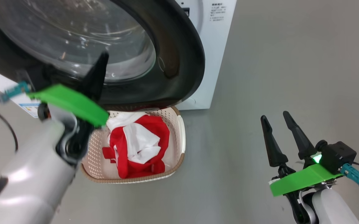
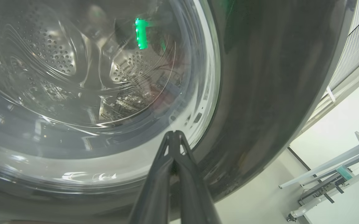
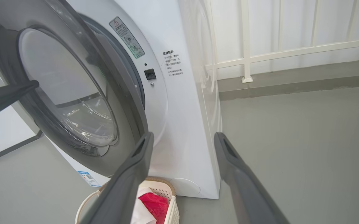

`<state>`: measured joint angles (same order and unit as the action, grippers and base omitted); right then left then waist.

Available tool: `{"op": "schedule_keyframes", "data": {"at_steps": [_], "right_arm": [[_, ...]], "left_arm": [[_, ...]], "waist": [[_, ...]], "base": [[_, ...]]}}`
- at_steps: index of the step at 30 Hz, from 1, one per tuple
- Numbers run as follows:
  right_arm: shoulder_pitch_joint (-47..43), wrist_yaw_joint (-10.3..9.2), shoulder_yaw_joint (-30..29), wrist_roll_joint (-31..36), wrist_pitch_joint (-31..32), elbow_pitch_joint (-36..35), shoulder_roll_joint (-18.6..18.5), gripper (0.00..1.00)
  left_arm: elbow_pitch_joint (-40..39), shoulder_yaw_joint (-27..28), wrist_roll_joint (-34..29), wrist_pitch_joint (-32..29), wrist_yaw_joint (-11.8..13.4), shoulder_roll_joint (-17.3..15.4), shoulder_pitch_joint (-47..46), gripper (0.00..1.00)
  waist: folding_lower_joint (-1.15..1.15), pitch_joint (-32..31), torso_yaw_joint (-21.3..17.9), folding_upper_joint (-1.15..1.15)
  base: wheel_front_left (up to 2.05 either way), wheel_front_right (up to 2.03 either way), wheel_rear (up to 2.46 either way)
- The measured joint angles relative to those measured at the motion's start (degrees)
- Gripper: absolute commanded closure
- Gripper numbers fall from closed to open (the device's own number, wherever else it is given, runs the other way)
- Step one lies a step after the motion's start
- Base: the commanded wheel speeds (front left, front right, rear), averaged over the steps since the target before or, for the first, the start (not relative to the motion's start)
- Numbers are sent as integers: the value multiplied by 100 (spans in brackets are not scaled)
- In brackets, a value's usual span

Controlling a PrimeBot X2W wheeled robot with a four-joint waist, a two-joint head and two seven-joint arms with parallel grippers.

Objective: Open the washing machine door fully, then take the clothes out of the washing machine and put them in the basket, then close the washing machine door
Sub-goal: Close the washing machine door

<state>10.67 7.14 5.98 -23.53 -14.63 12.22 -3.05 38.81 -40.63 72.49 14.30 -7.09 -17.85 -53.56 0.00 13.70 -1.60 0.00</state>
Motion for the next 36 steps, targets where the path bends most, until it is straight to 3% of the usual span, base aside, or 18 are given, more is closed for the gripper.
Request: {"op": "schedule_keyframes", "data": {"at_steps": [1, 3, 4, 10, 20, 36], "right_arm": [[-15, 0, -4, 0, 0, 4, 0, 0], [-75, 0, -8, 0, 0, 11, -1, 0], [-127, 0, -14, 0, 0, 15, -1, 0], [-338, 0, -58, -1, 0, 49, -27, 0], [-614, 0, -97, -2, 0, 62, -66, 0], [-999, 0, -274, -19, 0, 54, -141, 0]], "left_arm": [[-42, 80, -60, 0, 0, 0, 153, 41], [-120, 266, -116, 0, -1, 2, 483, 7], [-138, 364, -185, 1, -1, 1, 654, 0], [-370, 1180, -684, 0, -1, -8, 1611, 0], [-1154, 2922, -2185, 1, -1, 275, 3388, 0], [-2170, 4366, -4354, 0, -8, 813, 5177, 0]], "waist": [[0, -35, 13, 0], [0, -105, 35, 0], [0, -142, 46, 0], [0, -364, 108, 0], [0, -672, 110, 0], [0, -964, -63, 0]], "base": [[0, 0, 0], [0, 0, 0], [0, 0, 0], [0, 0, 0], [0, 0, 0], [0, 0, 0]]}}
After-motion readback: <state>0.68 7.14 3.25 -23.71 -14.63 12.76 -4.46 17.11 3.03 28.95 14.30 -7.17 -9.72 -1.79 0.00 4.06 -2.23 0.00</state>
